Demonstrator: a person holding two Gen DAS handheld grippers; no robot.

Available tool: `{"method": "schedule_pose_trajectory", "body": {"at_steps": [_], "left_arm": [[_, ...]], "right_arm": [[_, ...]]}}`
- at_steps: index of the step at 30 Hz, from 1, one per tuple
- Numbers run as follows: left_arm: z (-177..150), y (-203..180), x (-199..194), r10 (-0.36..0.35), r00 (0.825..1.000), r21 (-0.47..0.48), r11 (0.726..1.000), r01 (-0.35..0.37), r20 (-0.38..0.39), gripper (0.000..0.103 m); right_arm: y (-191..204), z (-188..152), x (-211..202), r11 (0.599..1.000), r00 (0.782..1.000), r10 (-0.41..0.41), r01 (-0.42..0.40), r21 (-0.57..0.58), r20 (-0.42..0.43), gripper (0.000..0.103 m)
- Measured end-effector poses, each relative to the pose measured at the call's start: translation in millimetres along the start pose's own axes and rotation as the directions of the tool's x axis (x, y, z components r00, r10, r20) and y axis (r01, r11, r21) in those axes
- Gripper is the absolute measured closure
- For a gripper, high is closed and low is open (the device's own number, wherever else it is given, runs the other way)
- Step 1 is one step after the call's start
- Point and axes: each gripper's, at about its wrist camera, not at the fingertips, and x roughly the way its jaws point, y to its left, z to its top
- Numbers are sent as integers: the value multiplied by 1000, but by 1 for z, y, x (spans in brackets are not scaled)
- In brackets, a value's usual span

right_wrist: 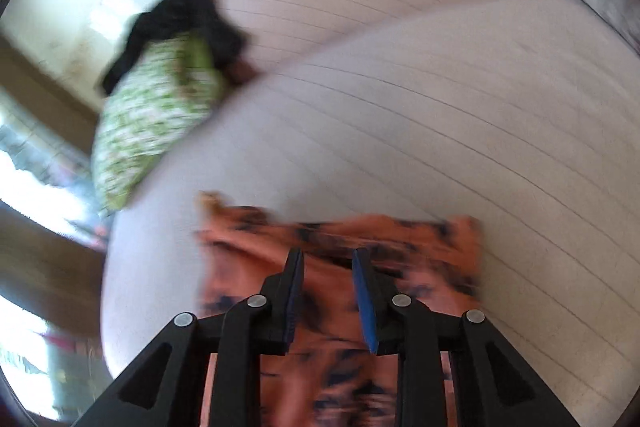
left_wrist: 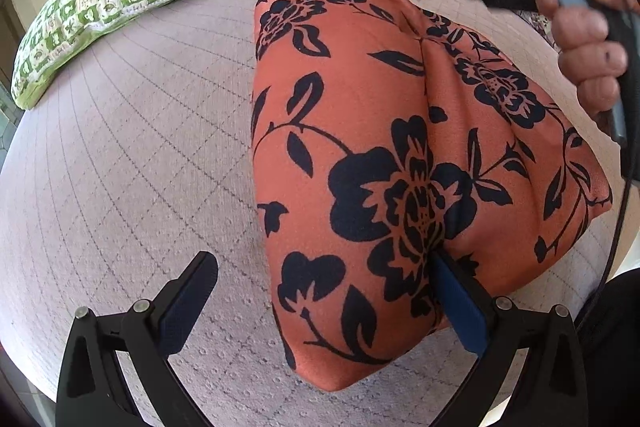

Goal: Fold small clothes

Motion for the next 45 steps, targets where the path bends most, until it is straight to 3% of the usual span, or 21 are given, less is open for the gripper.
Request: {"method": "schedule_pose_trajectory", "body": {"at_steps": [4, 8, 10, 14, 21, 26, 31, 39, 42, 45], "left_arm": [[-6, 2, -4, 10, 1000, 1, 1000, -10, 8, 0], [-7, -1, -4, 32, 999, 4, 999, -32, 15, 0], [-7, -2, -4, 42, 999, 8, 999, -42, 11, 0], [-8, -4, -4, 54, 998, 2, 999, -54, 7, 0], [-12, -12, -10, 88, 996, -2, 996, -88, 9, 0], [-11, -13, -23, 91, 996, -1, 996, -91, 14, 0], [-5, -11, -43, 137, 989, -19, 991, -136, 61, 0], [10, -5, -49, 172, 981, -57, 984, -167, 90, 0], [13, 6, -40, 152, 986, -66, 987, -148, 69, 0], [13, 10, -33, 126, 990, -79, 990, -120, 67, 0]], "right_arm": [[31, -8, 14, 990, 995, 96, -96, -104, -5, 75], [20, -25, 72, 996, 986, 13, -28, -88, -168, 66], [19, -29, 76, 996, 990, 23, -35, -87, -139, 66], [24, -32, 58, 995, 989, 1, -17, -103, -146, 66], [12, -44, 16, 997, 996, 38, -44, -71, -80, 66], [11, -54, -15, 997, 999, 10, -13, -81, -43, 66], [-4, -65, -34, 997, 999, -29, 26, -72, -41, 66], [-32, -112, -63, 997, 996, -48, 44, -57, -79, 66], [-41, -135, -59, 999, 991, -19, 13, -49, -129, 65], [-36, -147, -64, 993, 994, -54, 43, -107, -95, 65]]}}
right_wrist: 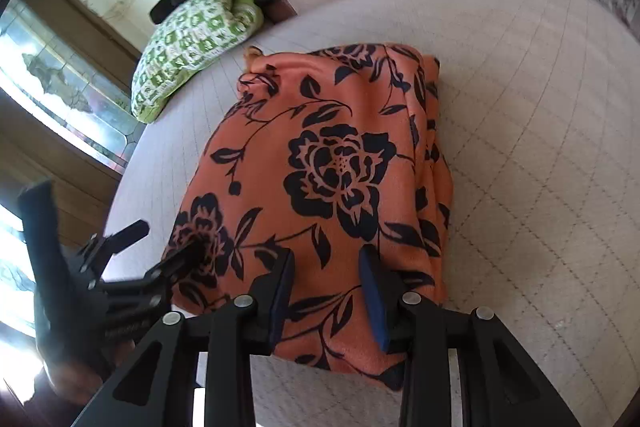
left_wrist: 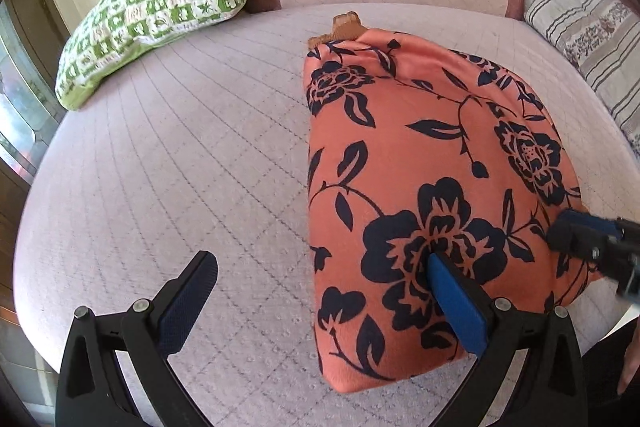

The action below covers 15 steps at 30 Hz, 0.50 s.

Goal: Fold small clothes

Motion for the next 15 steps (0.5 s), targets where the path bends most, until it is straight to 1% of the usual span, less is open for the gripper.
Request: {"method": "schedule_pose_trajectory", "body": {"at_steps": [2, 5, 10, 15], "left_arm": [[2, 1, 3, -10, 1000, -1, 1000, 10, -9, 0], [3, 2, 1, -4, 1000, 5, 1000, 4, -15, 0], [1, -4, -8, 35, 999, 27, 999, -35, -1, 0], [-3, -9, -28, 74, 997, 48, 996, -75, 27, 0]], "right_arm": [[3, -6, -1, 1000, 1000, -20, 20, -10, 11, 65], [4, -13, -3, 1000, 1000, -25, 25, 4, 15, 65], [7, -29, -5, 1000, 1000, -13, 13, 23, 3, 65], [15, -40, -15, 999, 997, -54, 54, -3, 47, 65]]}}
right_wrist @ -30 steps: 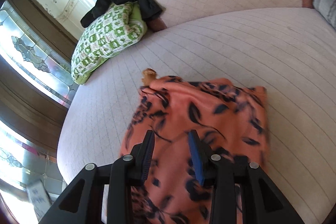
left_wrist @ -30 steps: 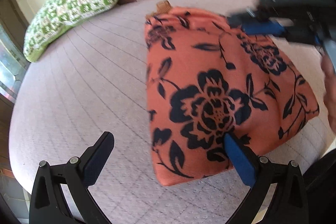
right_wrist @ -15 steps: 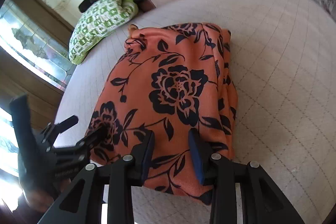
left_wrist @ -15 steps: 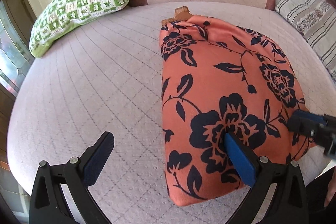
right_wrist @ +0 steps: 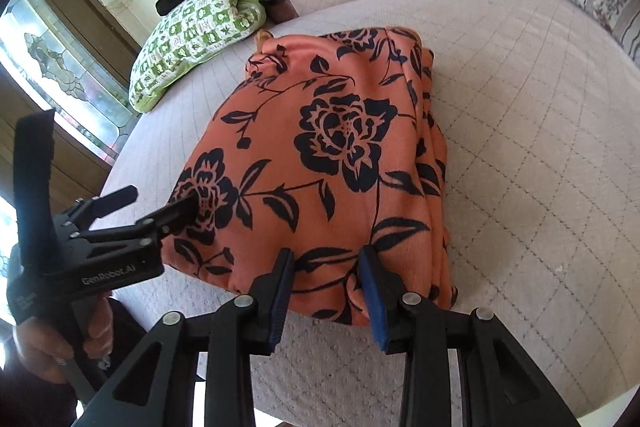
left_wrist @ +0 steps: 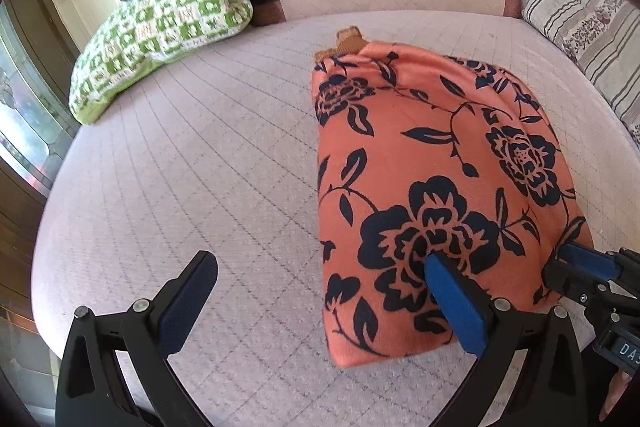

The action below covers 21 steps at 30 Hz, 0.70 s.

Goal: Fold small clothes

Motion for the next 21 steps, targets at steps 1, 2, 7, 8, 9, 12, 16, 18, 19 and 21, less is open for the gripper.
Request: {"method": "schedule_pose_trajectory", "body": {"at_steps": [1, 2, 7, 8, 9, 12, 16, 18, 19, 21], "left_arm": [[0, 1, -5, 5, 1000, 2, 1000, -5, 10, 0], [-1, 2, -10, 6, 1000, 1, 1000, -6, 20, 0], [-2, 10, -32, 4, 998, -29, 1000, -2, 58, 0], [-3, 12, -37, 3, 998, -34, 999, -1, 68, 0], [-3, 13, -42, 2, 997, -37, 999, 1, 77, 0], [-6, 14, -56, -1, 995, -46, 999, 6, 100, 0], [-9, 18, -75, -2, 991, -64, 998, 11, 136, 0], [-10, 21, -83, -3, 989, -76, 997, 14, 149, 0], [-10, 24, -86, -2, 988, -83, 996, 15, 156, 0], [-10, 27, -94, 2, 985, -93, 996, 14, 170, 0]], "right_arm": [[2, -1, -3, 1000, 1000, -10, 10, -3, 9, 65], [4, -2, -8, 1000, 999, -25, 25, -10, 23, 65], [13, -11, -32, 999, 993, -40, 40, -2, 113, 65], [12, -12, -38, 1000, 991, -25, 24, 13, 134, 65], [12, -14, -44, 1000, 988, -17, 13, 24, 156, 65], [15, -20, -63, 999, 970, -26, 19, 31, 242, 45], [27, -28, -91, 1000, 928, -19, 21, -1, 372, 28], [33, -31, -102, 999, 911, -26, 32, -7, 411, 28], [35, -32, -107, 999, 905, -28, 34, -7, 424, 28], [40, -33, -116, 999, 894, -44, 49, -1, 446, 28]]}}
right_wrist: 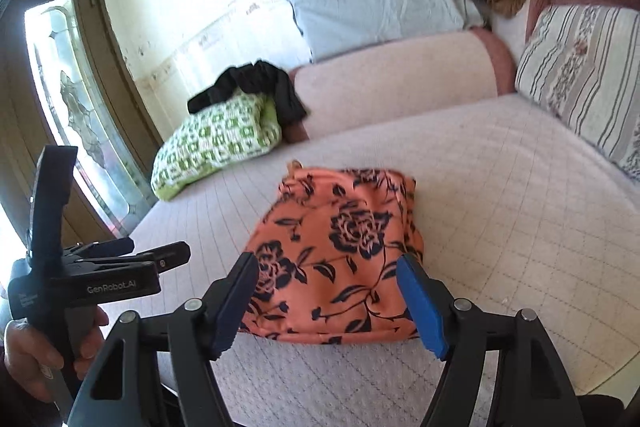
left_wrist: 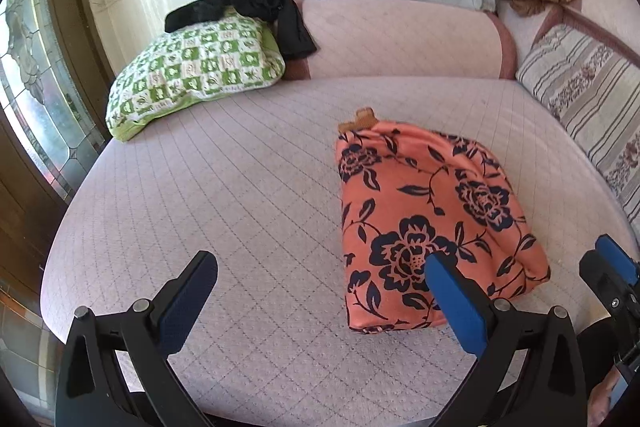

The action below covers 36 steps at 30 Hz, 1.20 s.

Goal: Fold small clothes

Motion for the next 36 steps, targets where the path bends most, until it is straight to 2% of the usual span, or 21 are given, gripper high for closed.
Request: {"method": "schedule_pose_trajectory", "body": {"at_steps": [9, 14, 25, 29, 31, 34, 36], "left_arm": [[8, 21, -30, 60, 996, -29, 998, -58, 69, 0], [7, 24, -38, 159, 983, -10, 987, -159, 93, 0], [-2, 37, -29, 116, 992, -16, 993, -116, 52, 0], [-10, 37, -7, 103, 995, 5, 995, -103, -4, 0], [-16, 38, 13, 66, 995, 17, 998, -65, -72, 0], [-26, 44, 43, 7, 988, -9, 1000, -8, -154, 0], [-32, 47, 60, -32, 980, -41, 999, 24, -196, 0]], "right_arm": [[21, 17, -19, 999, 999, -36, 37, -19, 35, 28], [34, 17, -21, 999, 999, -40, 40, -14, 17, 28], [48, 11, -11, 998, 998, -50, 49, -32, -24, 28], [41, 5, 5, 997, 995, -71, 69, -33, -69, 28], [31, 2, 17, 997, 991, -73, 71, -21, -111, 28], [2, 1, 41, 995, 977, -69, 81, 53, -201, 28], [-26, 1, 55, 984, 969, -64, 102, 149, -238, 28]]}}
